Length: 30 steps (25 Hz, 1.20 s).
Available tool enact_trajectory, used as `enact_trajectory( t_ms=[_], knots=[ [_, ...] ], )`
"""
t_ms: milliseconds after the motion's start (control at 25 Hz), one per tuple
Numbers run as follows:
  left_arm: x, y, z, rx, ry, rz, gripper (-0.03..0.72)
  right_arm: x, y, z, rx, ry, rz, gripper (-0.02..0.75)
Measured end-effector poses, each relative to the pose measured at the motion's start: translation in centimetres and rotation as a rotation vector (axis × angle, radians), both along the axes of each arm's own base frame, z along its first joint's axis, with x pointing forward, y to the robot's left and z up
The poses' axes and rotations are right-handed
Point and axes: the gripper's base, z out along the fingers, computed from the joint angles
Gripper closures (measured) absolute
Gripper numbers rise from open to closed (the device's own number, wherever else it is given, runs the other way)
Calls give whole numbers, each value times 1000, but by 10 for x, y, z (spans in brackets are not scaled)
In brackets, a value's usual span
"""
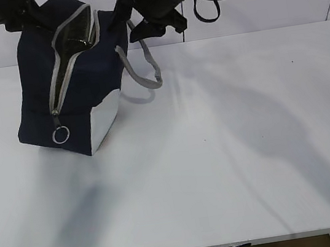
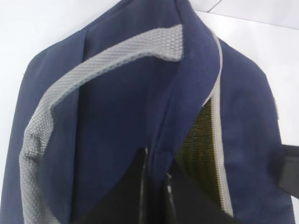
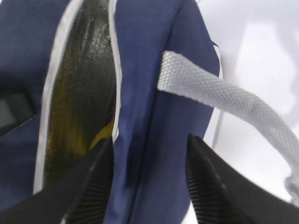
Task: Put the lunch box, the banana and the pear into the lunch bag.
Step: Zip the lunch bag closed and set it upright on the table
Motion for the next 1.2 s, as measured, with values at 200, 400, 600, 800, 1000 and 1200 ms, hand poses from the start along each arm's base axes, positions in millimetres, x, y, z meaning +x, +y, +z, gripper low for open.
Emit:
enact_trajectory(
  t_ms=[200, 400, 600, 800, 1000, 1200],
  knots=[
    [0, 0, 0, 0, 0, 0, 686, 7, 4, -17, 36, 30, -15, 335],
    [0, 0, 0, 0, 0, 0, 686, 10, 5, -20, 57, 21, -34, 370],
    [0, 0, 0, 0, 0, 0, 686, 10, 6, -19, 60, 13, -26, 531],
    [0, 0, 0, 0, 0, 0, 686, 10, 7, -19, 57, -16, 12, 716],
    [-1, -3, 1, -44, 10, -11, 686, 9, 10, -5, 57, -69, 71, 727],
    [-6, -9, 9, -53, -4, -34, 686, 3, 3, 27, -12, -110, 125, 728]
  ],
)
